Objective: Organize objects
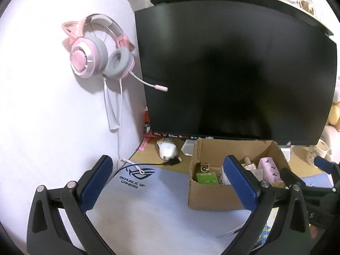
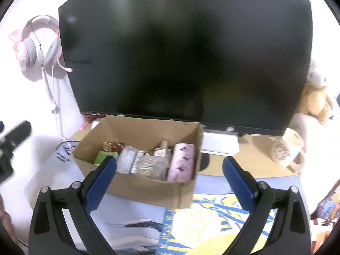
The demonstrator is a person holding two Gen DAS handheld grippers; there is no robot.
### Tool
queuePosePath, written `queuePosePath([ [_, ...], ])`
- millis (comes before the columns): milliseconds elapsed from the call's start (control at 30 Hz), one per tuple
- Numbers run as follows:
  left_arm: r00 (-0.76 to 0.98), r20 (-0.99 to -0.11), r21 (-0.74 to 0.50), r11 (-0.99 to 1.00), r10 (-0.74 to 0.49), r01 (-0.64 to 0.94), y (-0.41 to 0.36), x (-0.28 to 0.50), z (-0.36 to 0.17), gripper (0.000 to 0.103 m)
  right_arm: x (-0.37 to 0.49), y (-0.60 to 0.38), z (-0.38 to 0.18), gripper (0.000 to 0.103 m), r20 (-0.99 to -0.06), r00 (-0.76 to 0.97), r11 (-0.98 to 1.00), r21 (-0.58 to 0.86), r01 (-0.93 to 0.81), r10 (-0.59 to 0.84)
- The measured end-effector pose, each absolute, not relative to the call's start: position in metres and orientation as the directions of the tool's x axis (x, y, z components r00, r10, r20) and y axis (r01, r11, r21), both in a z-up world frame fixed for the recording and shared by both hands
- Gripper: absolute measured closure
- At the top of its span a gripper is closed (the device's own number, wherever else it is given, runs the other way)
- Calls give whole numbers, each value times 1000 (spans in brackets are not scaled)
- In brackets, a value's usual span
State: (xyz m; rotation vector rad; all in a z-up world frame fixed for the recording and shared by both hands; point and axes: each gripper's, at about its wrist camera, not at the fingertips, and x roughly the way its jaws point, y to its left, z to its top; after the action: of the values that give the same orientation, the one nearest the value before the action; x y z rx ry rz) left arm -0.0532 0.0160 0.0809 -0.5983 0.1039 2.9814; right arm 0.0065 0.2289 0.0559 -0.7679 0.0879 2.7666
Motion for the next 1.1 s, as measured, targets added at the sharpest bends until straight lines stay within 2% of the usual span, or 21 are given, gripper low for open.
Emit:
queuePosePath([
  [133,-914,-389,20,-991,114,-132,10,-49,79,0,19,227,54,0,-483,-832,-958,-50,-283,272],
  [300,-914,-399,45,-994,70,-96,4,-41,66,0,32,231,48,0,-478,-839,-956,-4,-292,259],
  [567,-942,-333,108,-992,29,-69,10,-15,47,0,60,232,32,0,-431,-871,-959,37,-279,237],
  [667,-948,-314,97,-992,46,-81,14,-7,37,0,71,232,29,0,-393,-883,-953,52,-300,256],
  [833,-947,-316,65,-995,56,-81,15,-5,24,0,81,235,19,0,-384,-893,-951,103,-293,233],
  [967,-945,-323,116,-989,45,-86,19,-4,16,0,85,235,10,0,-390,-888,-948,94,-303,245],
  [1100,-944,-331,167,-984,7,-65,25,-7,9,0,91,233,5,0,-351,-892,-940,84,-332,284],
])
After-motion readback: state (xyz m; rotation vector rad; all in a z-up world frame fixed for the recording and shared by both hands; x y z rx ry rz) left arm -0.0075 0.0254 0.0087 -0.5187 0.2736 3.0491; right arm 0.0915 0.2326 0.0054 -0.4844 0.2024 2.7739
